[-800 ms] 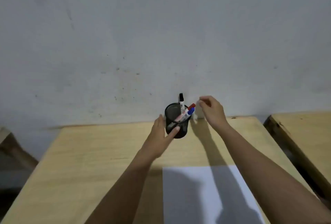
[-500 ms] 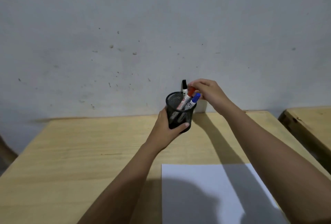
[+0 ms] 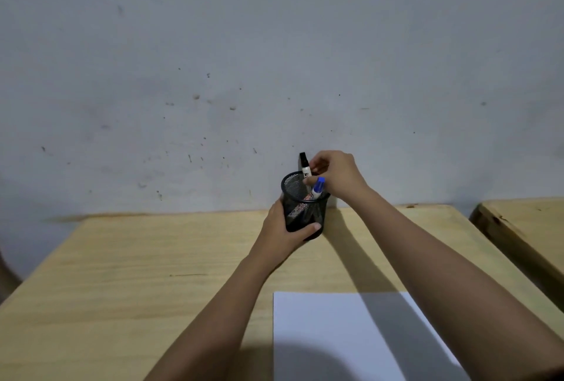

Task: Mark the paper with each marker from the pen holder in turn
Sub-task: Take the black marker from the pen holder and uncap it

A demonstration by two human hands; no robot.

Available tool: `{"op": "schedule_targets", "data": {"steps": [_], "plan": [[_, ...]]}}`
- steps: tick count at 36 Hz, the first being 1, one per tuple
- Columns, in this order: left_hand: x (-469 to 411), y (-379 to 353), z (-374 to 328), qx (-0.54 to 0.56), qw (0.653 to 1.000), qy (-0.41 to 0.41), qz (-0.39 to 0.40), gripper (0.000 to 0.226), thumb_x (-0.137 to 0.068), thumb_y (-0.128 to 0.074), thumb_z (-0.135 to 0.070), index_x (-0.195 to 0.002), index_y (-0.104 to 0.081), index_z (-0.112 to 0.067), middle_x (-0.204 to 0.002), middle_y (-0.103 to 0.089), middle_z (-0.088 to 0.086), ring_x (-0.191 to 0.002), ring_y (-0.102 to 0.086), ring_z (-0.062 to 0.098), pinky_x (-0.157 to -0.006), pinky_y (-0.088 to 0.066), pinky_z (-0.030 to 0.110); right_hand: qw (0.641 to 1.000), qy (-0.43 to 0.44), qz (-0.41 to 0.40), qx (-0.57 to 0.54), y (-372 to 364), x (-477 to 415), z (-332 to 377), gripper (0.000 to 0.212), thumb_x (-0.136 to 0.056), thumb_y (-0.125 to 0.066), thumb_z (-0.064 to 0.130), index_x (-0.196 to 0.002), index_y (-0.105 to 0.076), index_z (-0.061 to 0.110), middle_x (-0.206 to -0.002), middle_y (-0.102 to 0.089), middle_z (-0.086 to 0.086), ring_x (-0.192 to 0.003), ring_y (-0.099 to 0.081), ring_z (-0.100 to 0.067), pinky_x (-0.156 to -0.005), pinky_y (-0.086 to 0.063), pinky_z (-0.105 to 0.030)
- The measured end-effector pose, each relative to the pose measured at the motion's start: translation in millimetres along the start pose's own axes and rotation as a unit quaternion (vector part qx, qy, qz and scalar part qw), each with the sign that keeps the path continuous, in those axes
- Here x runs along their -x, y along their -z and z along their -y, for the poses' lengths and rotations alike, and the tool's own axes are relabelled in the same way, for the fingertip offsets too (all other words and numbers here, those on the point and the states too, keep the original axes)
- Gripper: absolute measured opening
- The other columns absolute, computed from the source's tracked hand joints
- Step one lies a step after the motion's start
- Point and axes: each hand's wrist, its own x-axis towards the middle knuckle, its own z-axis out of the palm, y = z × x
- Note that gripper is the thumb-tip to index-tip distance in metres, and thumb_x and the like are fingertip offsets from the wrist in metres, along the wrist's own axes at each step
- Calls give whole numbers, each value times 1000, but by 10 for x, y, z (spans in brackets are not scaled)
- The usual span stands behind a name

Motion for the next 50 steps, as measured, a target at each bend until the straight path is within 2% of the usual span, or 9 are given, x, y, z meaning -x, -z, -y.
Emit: {"op": "schedule_targets", "data": {"steps": [8, 11, 15, 24, 29, 32, 34, 38, 50], "plan": [[-2, 5, 23, 3, 1000, 11, 4, 60, -72, -79, -26, -122, -47, -28, -109, -59, -20, -91, -51, -26, -72, -39, -4, 999, 8, -40, -4, -17, 57, 13, 19, -68, -78, 2, -79, -64, 10, -76, -61, -7, -67, -57, -17, -64, -50, -20], [2, 1, 13, -17, 1000, 6, 0, 60, -70, -79, -29, -121, -50, -24, -112, -57, -10, -98, -52, -16, -74, -40, -1, 996, 11, -63, -68, 57, 114, 51, 19, -69, -78, 2, -80, -63, 9, -70, -59, -2, -58, -53, -7, -53, -43, -4], [-4, -19, 1, -60, 998, 20, -12, 66, -67, -79, -36, -123, -49, -17, -113, -47, 3, -105, -47, 9, -85, -38, 17, 986, 2, -91, -142, 192, 185, 105, 18, -72, -76, 5, -85, -63, 9, -71, -58, 2, -57, -57, -9, -50, -50, -13], [51, 40, -84, -52, 997, 58, -24, 54, -58, -75, -40, -105, -61, -19, -110, -62, 7, -101, -63, 18, -89, -54, 40, 953, 72, -202, -212, 546, 520, 367, 15, -77, -71, 8, -87, -62, 14, -79, -63, 10, -71, -58, 0, -79, -51, -26], [387, 169, -404, 34, 999, 38, -5, 23, -85, -62, -1, -103, -51, -10, -98, -57, 3, -78, -57, -3, -53, -46, 3, 929, 92, -250, -256, 633, 816, 524, 15, -80, -69, 10, -93, -62, 15, -85, -65, 10, -80, -61, -3, -76, -50, -18], [523, 259, -519, 65, 997, 21, -37, 24, -85, -65, -14, -103, -49, -19, -113, -56, 5, -95, -54, 9, -73, -51, 19, 919, 92, -262, -280, 596, 1064, 560, 16, -83, -67, 11, -97, -62, 15, -92, -64, 7, -86, -62, -8, -72, -49, -12], [626, 326, -560, 63, 997, 10, -42, 26, -84, -67, -17, -104, -51, -19, -106, -58, -3, -106, -54, 14, -89, -49, 31, 924, 94, -252, -271, 532, 1256, 538, 17, -84, -66, 12, -100, -61, 16, -98, -64, 2, -89, -62, -8, -72, -49, -9], [889, 437, -655, 75, 996, -26, -35, 26, -85, -67, -20, -108, -56, -18, -107, -60, -3, -101, -57, 10, -68, -47, 5, 954, 99, -184, -214, 359, 1639, 419, 18, -84, -65, 7, -100, -63, 15, -104, -62, -4, -84, -60, -2, -71, -47, -6], [1439, 522, -771, 18, 997, -67, 33, 19, -85, -67, -18, -103, -66, -14, -88, -67, -1, -83, -62, 9, -79, -47, 12, 986, 141, 19, 85, 138, 2194, 186, 28, -86, -63, 8, -114, -68, 12, -92, -54, -2, -84, -53, -17, -79, -46, -21]]}}
